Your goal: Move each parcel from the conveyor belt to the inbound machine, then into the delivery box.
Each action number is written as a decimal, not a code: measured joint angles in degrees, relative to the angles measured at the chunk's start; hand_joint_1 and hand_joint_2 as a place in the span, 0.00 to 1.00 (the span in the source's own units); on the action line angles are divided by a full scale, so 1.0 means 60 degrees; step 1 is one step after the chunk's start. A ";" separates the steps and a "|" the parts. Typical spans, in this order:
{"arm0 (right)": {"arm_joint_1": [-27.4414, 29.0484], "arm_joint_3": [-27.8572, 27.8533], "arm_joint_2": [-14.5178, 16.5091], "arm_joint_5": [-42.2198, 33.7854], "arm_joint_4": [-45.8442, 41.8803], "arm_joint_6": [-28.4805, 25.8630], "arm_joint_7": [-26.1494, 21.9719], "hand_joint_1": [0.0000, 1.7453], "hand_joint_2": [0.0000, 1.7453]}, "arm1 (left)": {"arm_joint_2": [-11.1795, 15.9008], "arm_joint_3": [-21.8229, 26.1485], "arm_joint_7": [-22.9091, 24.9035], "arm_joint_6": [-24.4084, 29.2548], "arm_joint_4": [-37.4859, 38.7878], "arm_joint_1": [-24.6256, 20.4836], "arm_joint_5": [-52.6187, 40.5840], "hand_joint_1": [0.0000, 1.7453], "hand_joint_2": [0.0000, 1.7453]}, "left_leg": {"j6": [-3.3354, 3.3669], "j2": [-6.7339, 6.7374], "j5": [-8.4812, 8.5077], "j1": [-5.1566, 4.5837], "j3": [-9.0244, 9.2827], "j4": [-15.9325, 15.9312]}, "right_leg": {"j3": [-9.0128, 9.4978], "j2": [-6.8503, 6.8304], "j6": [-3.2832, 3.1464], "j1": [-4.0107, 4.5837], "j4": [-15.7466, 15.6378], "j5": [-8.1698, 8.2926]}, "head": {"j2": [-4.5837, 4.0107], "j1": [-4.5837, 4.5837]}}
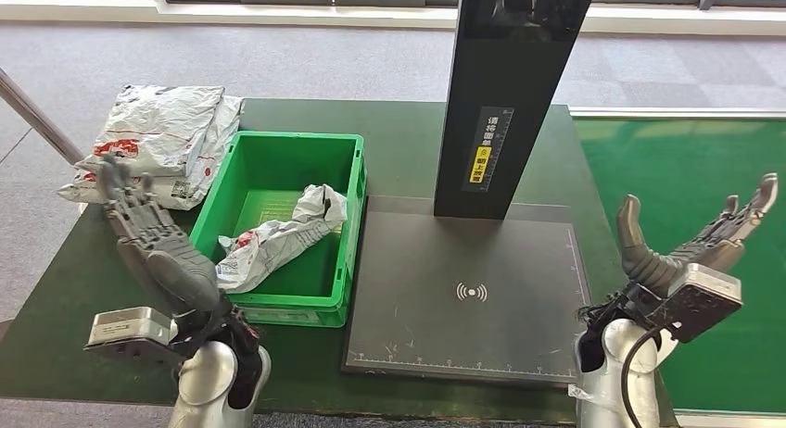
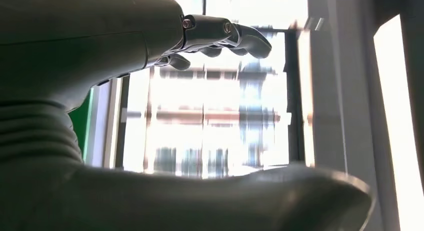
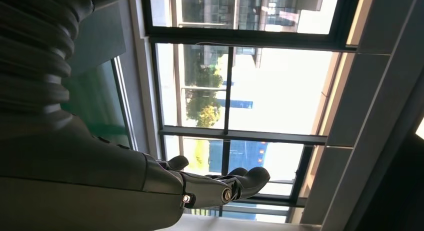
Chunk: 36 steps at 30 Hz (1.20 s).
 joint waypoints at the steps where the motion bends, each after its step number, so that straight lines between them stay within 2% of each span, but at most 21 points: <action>1: -0.0002 -0.0040 -0.0004 -0.0063 0.0022 0.0107 0.0000 0.00 1.00 | 0.0007 -0.0100 0.0005 -0.0791 0.0019 0.0059 0.0536 0.00 1.00 | 0.0000 -0.0001 0.0000 0.0000 0.0000 0.0000 | 0.0000 0.0000 0.0000 0.0000 0.0000 0.0000 | 0.0000 0.0001; 2: -0.0003 -0.0084 -0.0005 -0.0132 0.0045 0.0245 0.0000 0.00 1.00 | 0.0009 -0.0148 0.0003 -0.1472 0.0055 0.0086 0.0920 0.00 1.00 | 0.0000 -0.0001 0.0000 0.0000 0.0000 0.0000 | 0.0000 0.0000 0.0000 0.0000 0.0000 0.0000 | 0.0000 0.0001; 4: -0.0016 -0.0175 -0.0005 -0.0227 0.0094 0.0514 0.0000 0.00 1.00 | 0.0009 -0.0195 0.0002 -0.2238 0.0213 0.0084 0.1327 0.00 1.00 | -0.0001 -0.0001 0.0001 0.0000 0.0003 0.0000 | 0.0000 0.0002 0.0000 0.0000 0.0000 0.0001 | 0.0000 -0.0001; 9: -0.0054 -0.0275 -0.0005 -0.0228 0.0176 0.0751 0.0000 0.00 1.00 | -0.0013 -0.0217 0.0005 -0.3120 0.0664 0.0078 0.1406 0.00 1.00 | -0.0004 0.0000 0.0004 0.0000 0.0003 0.0000 | 0.0002 0.0003 0.0000 0.0000 0.0000 0.0002 | 0.0000 -0.0001; 23: -0.0100 -0.0473 -0.0005 -0.0225 0.0272 0.0923 -0.0002 0.00 1.00 | -0.0049 -0.0174 0.0006 -0.3904 0.1457 0.0010 0.1458 0.00 1.00 | -0.0003 0.0000 0.0003 0.0000 0.0002 0.0000 | -0.0002 0.0003 0.0000 0.0000 0.0000 0.0001 | 0.0001 0.0000; 36: 0.0141 -0.0761 0.0000 -0.0234 0.0105 0.1117 -0.0005 0.00 1.00 | -0.0055 -0.0174 0.0005 -0.3766 0.1877 -0.0010 0.1254 0.00 1.00 | -0.0003 0.0000 0.0002 0.0000 0.0001 0.0000 | -0.0002 0.0004 0.0000 0.0000 0.0000 0.0001 | 0.0000 -0.0001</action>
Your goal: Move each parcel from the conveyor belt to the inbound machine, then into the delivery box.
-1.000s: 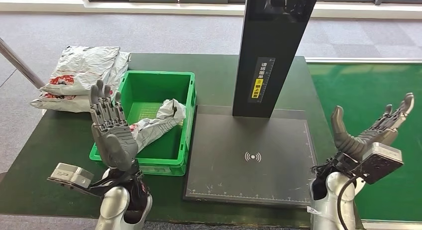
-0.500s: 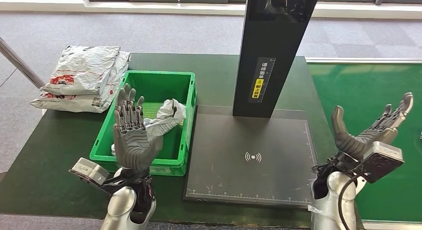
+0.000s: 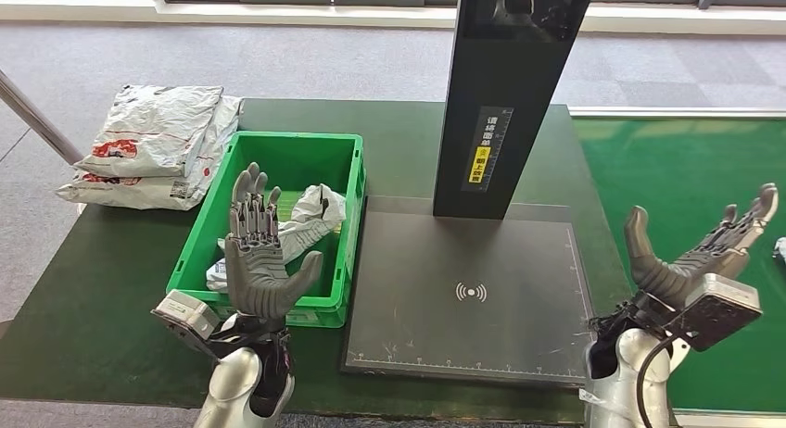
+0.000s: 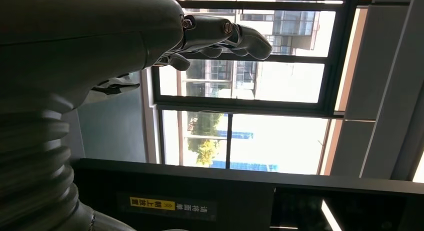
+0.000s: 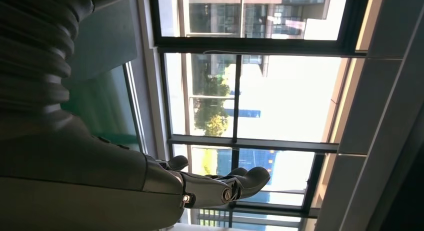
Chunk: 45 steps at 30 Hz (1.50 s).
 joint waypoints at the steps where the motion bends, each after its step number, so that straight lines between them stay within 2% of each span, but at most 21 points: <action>1: 0.0004 0.0000 0.0001 0.0005 -0.0005 0.0025 0.0001 0.00 1.00 | 0.0000 0.0000 0.0000 0.0036 0.0004 0.0001 -0.0016 0.00 1.00 | 0.0000 0.0000 0.0000 0.0000 0.0000 0.0000 | 0.0000 0.0000 0.0000 0.0000 0.0000 0.0000 | 0.0000 0.0000; 27: -0.0159 0.0000 0.0005 0.0104 0.0199 0.0312 0.0002 0.01 1.00 | -0.0004 0.0000 0.0000 0.0333 -0.0023 0.0011 -0.0183 0.00 1.00 | 0.0000 -0.0001 0.0000 0.0000 -0.0001 0.0000 | 0.0005 -0.0003 0.0000 0.0000 0.0000 0.0000 | 0.0000 0.0002; 28: -0.0163 0.0000 0.0005 0.0105 0.0202 0.0312 0.0002 0.05 1.00 | -0.0004 0.0000 0.0000 0.0333 -0.0023 0.0011 -0.0184 0.00 1.00 | 0.0000 -0.0001 0.0000 0.0000 -0.0001 0.0000 | 0.0004 -0.0003 0.0000 0.0000 0.0000 0.0000 | 0.0000 0.0001; 29: -0.0166 0.0000 0.0005 0.0106 0.0204 0.0312 0.0002 0.14 1.00 | -0.0004 0.0000 0.0000 0.0333 -0.0023 0.0011 -0.0185 0.00 1.00 | 0.0000 -0.0001 0.0000 0.0000 -0.0001 0.0000 | 0.0005 -0.0003 0.0000 0.0000 0.0000 0.0000 | 0.0000 0.0001; 30: -0.0168 0.0000 0.0005 0.0109 0.0205 0.0312 0.0002 0.31 1.00 | -0.0004 0.0000 0.0000 0.0333 -0.0023 0.0011 -0.0185 0.00 1.00 | 0.0000 -0.0001 0.0000 0.0000 -0.0001 0.0000 | 0.0005 -0.0003 0.0000 0.0000 0.0000 0.0000 | 0.0000 0.0000; 32: -0.0171 0.0000 0.0005 0.0125 0.0207 0.0322 0.0001 0.76 1.00 | -0.0004 0.0000 0.0000 0.0330 -0.0025 0.0010 -0.0188 0.05 1.00 | 0.0000 -0.0001 0.0000 0.0000 -0.0002 0.0000 | 0.0005 -0.0003 0.0000 0.0000 0.0000 0.0000 | 0.0000 0.0001; 33: -0.0174 0.0000 0.0004 0.0142 0.0211 0.0331 0.0001 0.92 1.00 | -0.0004 0.0000 0.0000 0.0328 -0.0026 0.0010 -0.0190 0.12 1.00 | 0.0000 -0.0001 0.0000 0.0000 -0.0002 0.0000 | 0.0005 -0.0003 0.0000 0.0000 0.0000 0.0000 | 0.0000 0.0001; 34: -0.0178 0.0000 0.0004 0.0159 0.0218 0.0339 0.0001 0.99 1.00 | -0.0004 0.0000 0.0000 0.0324 -0.0027 0.0010 -0.0195 0.20 1.00 | 0.0000 -0.0001 0.0000 0.0000 -0.0002 0.0000 | 0.0005 -0.0003 0.0000 0.0000 0.0000 0.0000 | 0.0001 0.0001; 35: -0.0182 0.0000 0.0004 0.0178 0.0224 0.0343 0.0002 1.00 1.00 | -0.0004 0.0000 0.0000 0.0320 -0.0029 0.0011 -0.0203 0.31 1.00 | 0.0000 -0.0001 0.0000 0.0000 -0.0002 0.0000 | 0.0004 -0.0003 0.0000 0.0000 0.0000 0.0000 | 0.0002 0.0001; 37: -0.0185 0.0000 0.0005 0.0199 0.0230 0.0344 0.0002 1.00 1.00 | -0.0004 0.0000 0.0000 0.0315 -0.0034 0.0012 -0.0222 0.64 1.00 | 0.0000 -0.0002 0.0000 0.0000 -0.0001 0.0000 | 0.0005 -0.0003 0.0000 0.0000 0.0000 0.0000 | 0.0002 0.0001; 39: -0.0184 0.0000 0.0005 0.0212 0.0230 0.0344 0.0001 1.00 1.00 | -0.0004 0.0000 0.0000 0.0308 -0.0041 0.0012 -0.0236 0.88 1.00 | 0.0000 -0.0002 0.0000 0.0000 -0.0001 0.0000 | 0.0004 -0.0003 0.0000 0.0000 0.0000 0.0000 | 0.0000 0.0002; 40: -0.0183 0.0000 0.0005 0.0219 0.0230 0.0344 0.0001 0.95 1.00 | -0.0004 0.0000 0.0000 0.0301 -0.0045 0.0013 -0.0242 0.91 1.00 | 0.0000 -0.0002 0.0000 0.0000 -0.0002 0.0000 | 0.0004 -0.0003 0.0000 0.0000 0.0000 0.0000 | 0.0000 0.0002; 41: -0.0183 0.0000 0.0004 0.0227 0.0230 0.0344 0.0001 0.85 1.00 | -0.0004 0.0000 0.0000 0.0294 -0.0047 0.0013 -0.0252 0.92 1.00 | 0.0000 -0.0002 0.0000 0.0000 -0.0002 0.0000 | 0.0004 -0.0003 0.0000 0.0000 0.0000 0.0000 | 0.0001 0.0001; 43: -0.0182 0.0000 0.0005 0.0246 0.0230 0.0342 0.0002 0.51 1.00 | -0.0004 0.0000 0.0000 0.0284 -0.0048 0.0013 -0.0276 0.95 1.00 | 0.0000 -0.0001 0.0000 0.0000 -0.0002 0.0000 | 0.0004 -0.0003 0.0000 0.0000 0.0000 0.0000 | 0.0001 0.0000; 44: -0.0181 0.0000 0.0005 0.0258 0.0230 0.0342 0.0002 0.39 1.00 | -0.0004 0.0000 0.0000 0.0282 -0.0049 0.0013 -0.0285 0.95 1.00 | 0.0000 -0.0001 0.0000 0.0000 -0.0002 0.0000 | 0.0004 -0.0003 0.0000 0.0000 0.0000 0.0000 | 0.0001 0.0000; 45: -0.0182 0.0000 0.0005 0.0270 0.0230 0.0341 0.0002 0.32 1.00 | -0.0004 0.0000 0.0000 0.0282 -0.0050 0.0013 -0.0289 0.96 1.00 | 0.0000 -0.0002 0.0000 0.0000 -0.0002 0.0000 | 0.0004 -0.0003 0.0000 0.0000 0.0000 0.0000 | 0.0000 0.0000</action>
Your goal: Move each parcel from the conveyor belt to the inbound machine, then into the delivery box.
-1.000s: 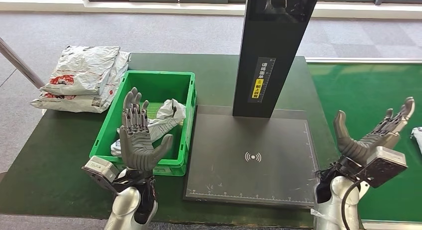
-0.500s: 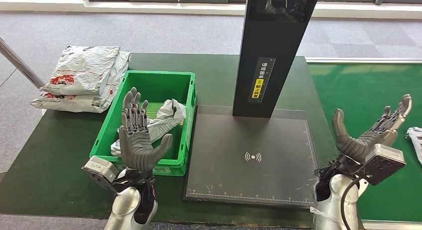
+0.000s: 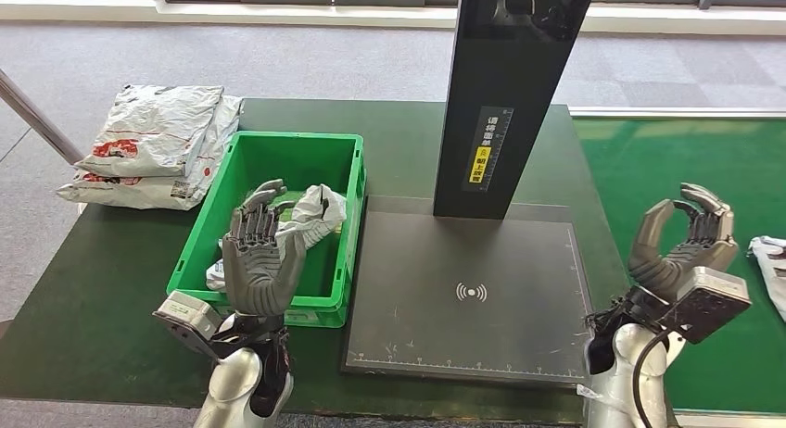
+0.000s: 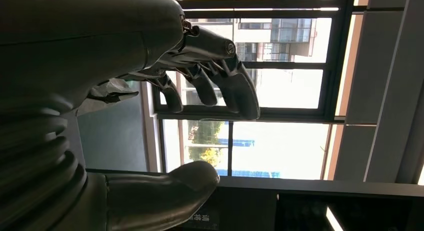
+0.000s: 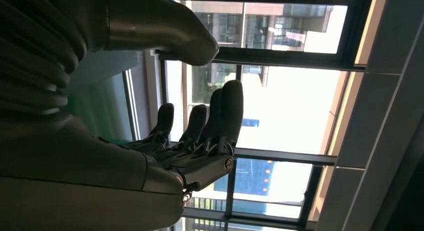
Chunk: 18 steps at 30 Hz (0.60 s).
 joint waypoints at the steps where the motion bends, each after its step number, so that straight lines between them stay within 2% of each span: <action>1: -0.0001 0.0000 -0.0001 0.0010 0.0001 0.0000 -0.0001 0.31 1.00 | 0.0000 0.0000 0.0000 0.0002 -0.0002 0.0000 -0.0002 0.96 1.00 | 0.0000 0.0000 0.0000 0.0000 0.0000 0.0000 | 0.0000 0.0000 0.0000 0.0000 0.0000 0.0000 | 0.0000 0.0000; 6: -0.0015 0.0000 -0.0002 0.0013 0.0041 0.0000 -0.0001 0.22 1.00 | 0.0000 0.0000 0.0000 0.0016 -0.0018 0.0000 -0.0002 0.95 1.00 | 0.0000 0.0000 0.0000 0.0000 0.0000 0.0000 | 0.0001 0.0000 0.0000 0.0000 0.0000 0.0000 | 0.0001 0.0001; 18: -0.0247 0.0000 -0.0001 0.0077 0.0282 -0.0029 0.0000 0.18 1.00 | 0.0000 0.0000 0.0000 0.0046 -0.0024 -0.0001 0.0085 0.95 1.00 | 0.0000 -0.0001 0.0000 0.0000 0.0001 0.0000 | 0.0001 -0.0001 0.0000 0.0000 0.0000 0.0000 | 0.0000 0.0000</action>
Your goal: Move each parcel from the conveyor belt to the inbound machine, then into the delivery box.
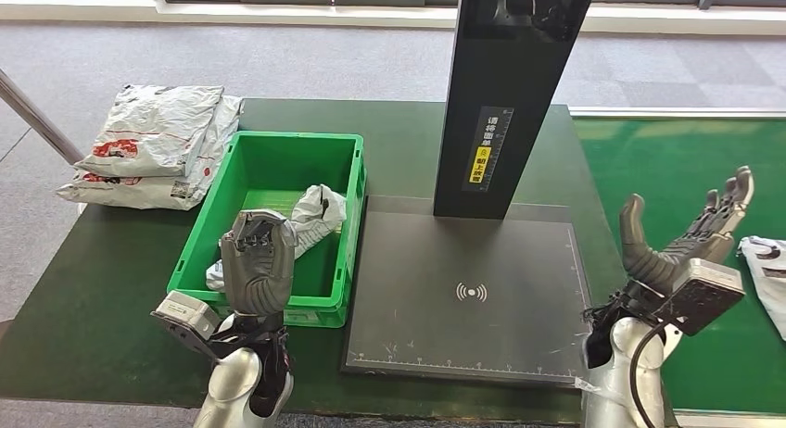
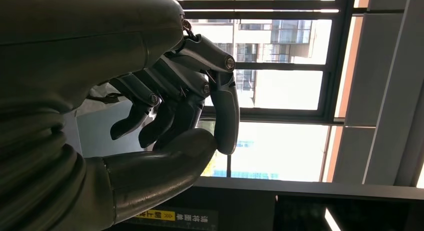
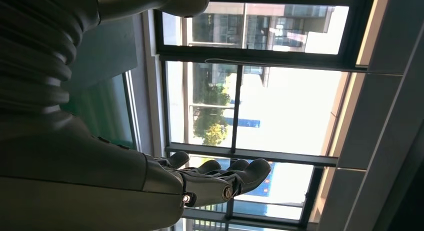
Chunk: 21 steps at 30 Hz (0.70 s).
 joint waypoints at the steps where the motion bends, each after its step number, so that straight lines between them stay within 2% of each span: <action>1: -0.0001 0.0000 0.0000 0.0001 0.0005 0.0000 0.0000 0.18 1.00 | 0.0000 0.0000 0.0000 0.0002 0.0000 0.0000 0.0005 0.95 1.00 | 0.0000 0.0000 0.0000 0.0000 0.0000 0.0000 | 0.0000 0.0000 0.0000 0.0000 0.0000 0.0000 | 0.0000 0.0000; 21: -0.0001 0.0000 0.0000 -0.0003 0.0009 0.0000 0.0000 0.19 1.00 | 0.0000 0.0000 0.0000 0.0007 -0.0003 0.0000 0.0012 0.97 1.00 | 0.0000 0.0000 0.0000 0.0000 -0.0001 0.0000 | -0.0001 0.0000 0.0000 0.0000 0.0000 0.0000 | 0.0000 0.0000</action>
